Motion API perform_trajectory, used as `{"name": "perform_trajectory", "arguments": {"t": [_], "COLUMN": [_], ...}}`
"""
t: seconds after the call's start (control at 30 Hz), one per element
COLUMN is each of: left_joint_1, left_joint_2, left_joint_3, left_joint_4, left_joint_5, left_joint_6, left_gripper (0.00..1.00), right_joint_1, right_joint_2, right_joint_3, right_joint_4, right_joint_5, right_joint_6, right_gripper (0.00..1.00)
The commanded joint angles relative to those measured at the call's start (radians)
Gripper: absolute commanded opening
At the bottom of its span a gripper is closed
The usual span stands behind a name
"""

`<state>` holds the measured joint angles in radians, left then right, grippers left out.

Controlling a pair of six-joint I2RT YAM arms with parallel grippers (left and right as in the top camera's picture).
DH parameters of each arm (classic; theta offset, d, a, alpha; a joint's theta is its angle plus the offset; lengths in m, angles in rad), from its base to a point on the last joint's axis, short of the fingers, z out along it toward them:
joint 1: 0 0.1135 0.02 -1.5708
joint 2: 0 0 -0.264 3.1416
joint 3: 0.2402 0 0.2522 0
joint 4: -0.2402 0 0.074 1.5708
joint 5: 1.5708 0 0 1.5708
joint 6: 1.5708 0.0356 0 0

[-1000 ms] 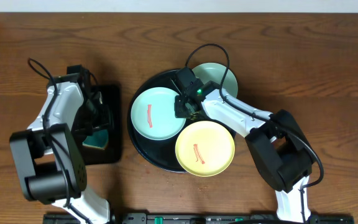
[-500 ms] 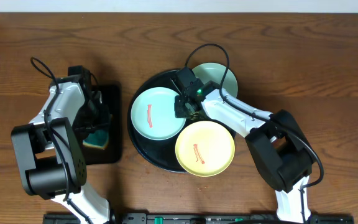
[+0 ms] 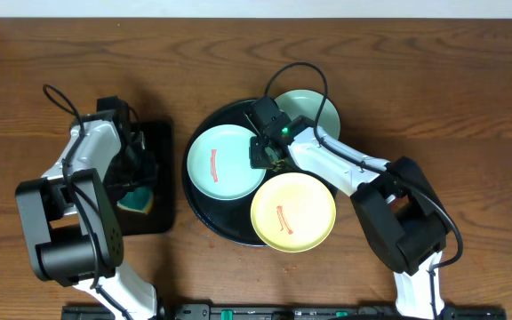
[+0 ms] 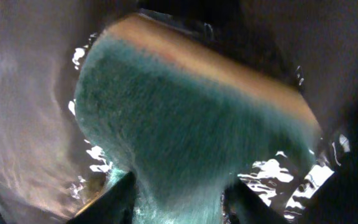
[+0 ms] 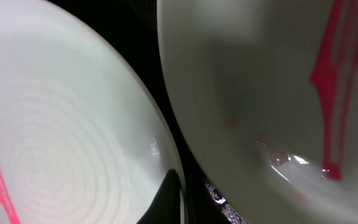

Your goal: Clean dirty plates on tray and stack at the side

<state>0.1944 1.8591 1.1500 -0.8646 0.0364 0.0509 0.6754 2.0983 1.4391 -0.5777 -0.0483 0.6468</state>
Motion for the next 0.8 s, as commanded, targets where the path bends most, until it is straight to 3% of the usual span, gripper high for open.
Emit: {"name": "perform_trajectory", "arguments": {"t": [0.0,0.1,0.3,0.77], "left_joint_1": [-0.006,-0.006,0.013,0.028], "left_joint_2": [-0.001,-0.026,-0.03,-0.028], "left_joint_3": [0.092,0.113,0.113,0.037], "left_joint_4": [-0.085,-0.108,-0.142,-0.061], "left_joint_5": [0.065,0.064,-0.037,0.054], "left_joint_6": [-0.003,-0.002,0.053,0.087], "left_gripper": [0.56,0.6,0.6,0.57], "right_joint_1": [0.011,0.011,0.011,0.011], "right_joint_2": [0.026,0.026,0.026,0.026], "right_joint_3": [0.006,0.006,0.006,0.006], "right_joint_4": [0.002,0.002,-0.002,-0.001], "right_joint_5": [0.014,0.014,0.014,0.014], "right_joint_6": [-0.009,-0.009,-0.016,-0.016], "right_gripper": [0.02,0.02,0.03,0.03]}}
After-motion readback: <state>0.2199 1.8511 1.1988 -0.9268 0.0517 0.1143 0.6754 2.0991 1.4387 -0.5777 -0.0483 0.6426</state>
